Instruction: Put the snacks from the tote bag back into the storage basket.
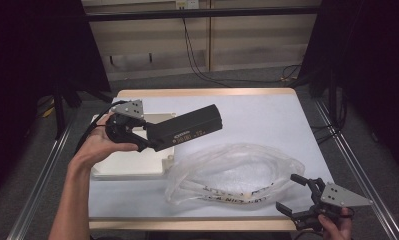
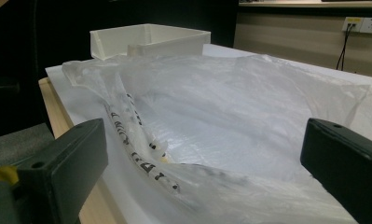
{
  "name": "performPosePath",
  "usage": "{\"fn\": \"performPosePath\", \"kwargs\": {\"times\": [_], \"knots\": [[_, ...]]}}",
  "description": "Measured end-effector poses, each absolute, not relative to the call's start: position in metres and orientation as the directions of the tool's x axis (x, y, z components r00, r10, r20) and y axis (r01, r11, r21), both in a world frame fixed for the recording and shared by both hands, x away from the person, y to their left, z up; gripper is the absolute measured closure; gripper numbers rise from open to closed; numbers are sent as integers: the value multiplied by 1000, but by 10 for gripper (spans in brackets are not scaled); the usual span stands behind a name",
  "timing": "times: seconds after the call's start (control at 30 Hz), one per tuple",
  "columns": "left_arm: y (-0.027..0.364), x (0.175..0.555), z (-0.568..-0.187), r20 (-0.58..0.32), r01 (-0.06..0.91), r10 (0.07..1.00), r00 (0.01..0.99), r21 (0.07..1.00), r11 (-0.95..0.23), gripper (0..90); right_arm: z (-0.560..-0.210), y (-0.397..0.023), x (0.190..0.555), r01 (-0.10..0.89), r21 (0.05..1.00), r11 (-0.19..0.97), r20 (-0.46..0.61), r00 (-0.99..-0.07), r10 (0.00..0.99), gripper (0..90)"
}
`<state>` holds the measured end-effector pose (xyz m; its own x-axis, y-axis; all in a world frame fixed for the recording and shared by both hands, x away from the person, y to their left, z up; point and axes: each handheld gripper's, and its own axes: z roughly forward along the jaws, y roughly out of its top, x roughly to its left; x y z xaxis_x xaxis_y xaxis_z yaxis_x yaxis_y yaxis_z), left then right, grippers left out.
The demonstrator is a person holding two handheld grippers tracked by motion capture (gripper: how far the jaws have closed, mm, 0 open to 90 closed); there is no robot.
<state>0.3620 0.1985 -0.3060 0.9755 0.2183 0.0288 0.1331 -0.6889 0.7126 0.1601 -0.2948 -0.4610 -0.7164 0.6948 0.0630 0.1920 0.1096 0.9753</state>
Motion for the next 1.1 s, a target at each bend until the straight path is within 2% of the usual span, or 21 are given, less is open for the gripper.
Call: {"fn": "performPosePath", "kwargs": {"times": [0.4,1.1], "knots": [[219,374,-310,35,156,250,968,694,-703,429,-462,-295,161,184,978,94,65,-708,703,1],[268,392,-322,20,263,373,928,675,-689,429,-463,-292,161,186,976,109,58,-712,700,1]]}}
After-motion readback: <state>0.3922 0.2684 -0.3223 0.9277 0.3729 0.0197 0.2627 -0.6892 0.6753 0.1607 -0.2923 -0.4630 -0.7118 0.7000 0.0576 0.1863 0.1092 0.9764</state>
